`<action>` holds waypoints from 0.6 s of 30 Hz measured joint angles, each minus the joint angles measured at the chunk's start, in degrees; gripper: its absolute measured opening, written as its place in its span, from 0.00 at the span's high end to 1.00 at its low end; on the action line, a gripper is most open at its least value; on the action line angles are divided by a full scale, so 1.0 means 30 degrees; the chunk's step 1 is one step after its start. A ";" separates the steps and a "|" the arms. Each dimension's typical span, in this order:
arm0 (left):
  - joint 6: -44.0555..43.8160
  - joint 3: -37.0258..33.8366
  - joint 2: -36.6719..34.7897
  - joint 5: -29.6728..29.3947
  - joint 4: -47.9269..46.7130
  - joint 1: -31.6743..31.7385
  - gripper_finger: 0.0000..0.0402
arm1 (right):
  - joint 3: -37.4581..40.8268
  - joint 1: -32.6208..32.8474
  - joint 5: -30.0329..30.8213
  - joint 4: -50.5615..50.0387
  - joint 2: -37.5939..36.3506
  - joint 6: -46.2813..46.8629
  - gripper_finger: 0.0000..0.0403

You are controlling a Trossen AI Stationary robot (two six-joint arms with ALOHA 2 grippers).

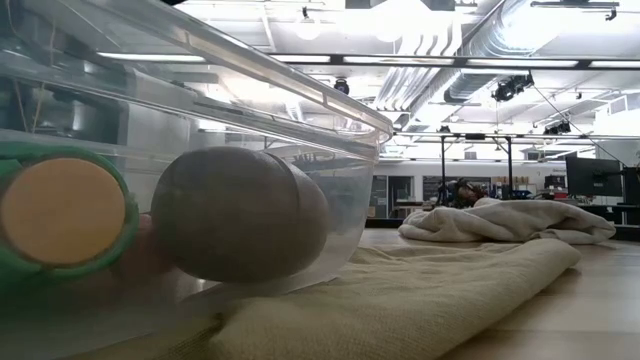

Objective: Pick and placing Produce into tupperware
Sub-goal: Put the red cherry into the container

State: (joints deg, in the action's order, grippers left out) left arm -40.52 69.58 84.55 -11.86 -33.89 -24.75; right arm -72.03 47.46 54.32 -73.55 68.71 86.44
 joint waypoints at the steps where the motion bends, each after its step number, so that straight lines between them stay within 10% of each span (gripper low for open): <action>1: -0.0114 0.0000 0.0000 0.0102 0.0031 0.0000 1.00 | 0.1176 0.0174 -0.0065 0.1714 -0.1116 -0.0420 0.50; 11: -0.0510 0.0005 0.0192 0.0511 0.0043 0.0000 1.00 | 1.1691 -0.0960 -0.5467 2.3985 -0.8577 -1.0249 0.50; 18: -0.1127 -0.0004 0.2089 0.1408 0.0136 0.0000 1.00 | 1.3638 -0.2052 -0.7173 2.5146 -0.8687 -1.0063 0.50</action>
State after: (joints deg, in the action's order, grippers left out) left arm -43.90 69.57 90.82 -7.63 -33.49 -24.75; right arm -31.11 41.31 32.80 1.89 42.65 56.25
